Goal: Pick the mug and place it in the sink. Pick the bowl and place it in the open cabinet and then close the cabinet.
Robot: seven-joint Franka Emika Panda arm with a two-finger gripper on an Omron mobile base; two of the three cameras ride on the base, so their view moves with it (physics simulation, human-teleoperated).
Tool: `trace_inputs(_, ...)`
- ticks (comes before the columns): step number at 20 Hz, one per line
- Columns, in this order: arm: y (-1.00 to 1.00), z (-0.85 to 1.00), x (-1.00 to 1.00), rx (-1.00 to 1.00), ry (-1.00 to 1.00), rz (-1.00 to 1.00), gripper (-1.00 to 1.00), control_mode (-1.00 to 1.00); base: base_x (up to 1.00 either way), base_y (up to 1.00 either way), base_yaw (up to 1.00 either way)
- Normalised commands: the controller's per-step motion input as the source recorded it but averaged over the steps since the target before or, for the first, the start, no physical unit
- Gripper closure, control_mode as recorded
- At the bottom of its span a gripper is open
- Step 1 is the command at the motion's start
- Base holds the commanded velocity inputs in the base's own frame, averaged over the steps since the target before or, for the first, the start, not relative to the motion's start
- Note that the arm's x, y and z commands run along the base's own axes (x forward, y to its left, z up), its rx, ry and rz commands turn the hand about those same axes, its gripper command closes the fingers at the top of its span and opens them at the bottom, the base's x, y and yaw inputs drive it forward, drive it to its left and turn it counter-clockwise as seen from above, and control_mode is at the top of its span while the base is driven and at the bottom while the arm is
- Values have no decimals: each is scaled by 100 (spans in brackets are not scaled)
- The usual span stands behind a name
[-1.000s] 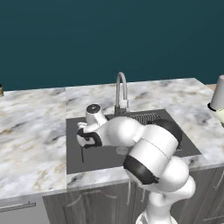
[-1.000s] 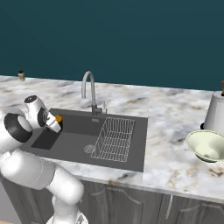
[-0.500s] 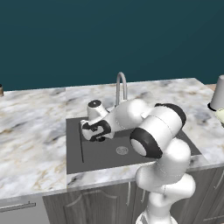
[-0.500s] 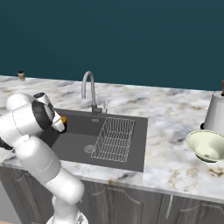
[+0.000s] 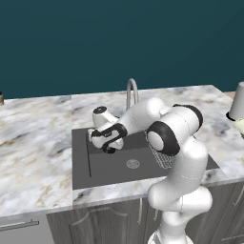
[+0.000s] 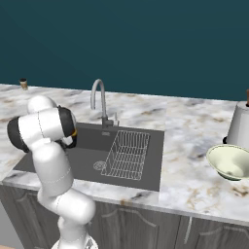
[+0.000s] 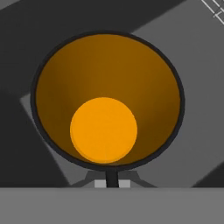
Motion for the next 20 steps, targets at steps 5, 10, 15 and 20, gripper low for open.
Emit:
trace_inputs(5,-17,-29,0,0,0,-4,100,-100,0,0,0)
trace_inputs(10,-24,-29,0,0,0,-4,100,-100,0,0,0)
trace_inputs(15,-19,-32,0,0,0,-3,100,-100,0,0,0)
trace_inputs(20,-17,-34,0,0,0,-3,100,-100,0,0,0)
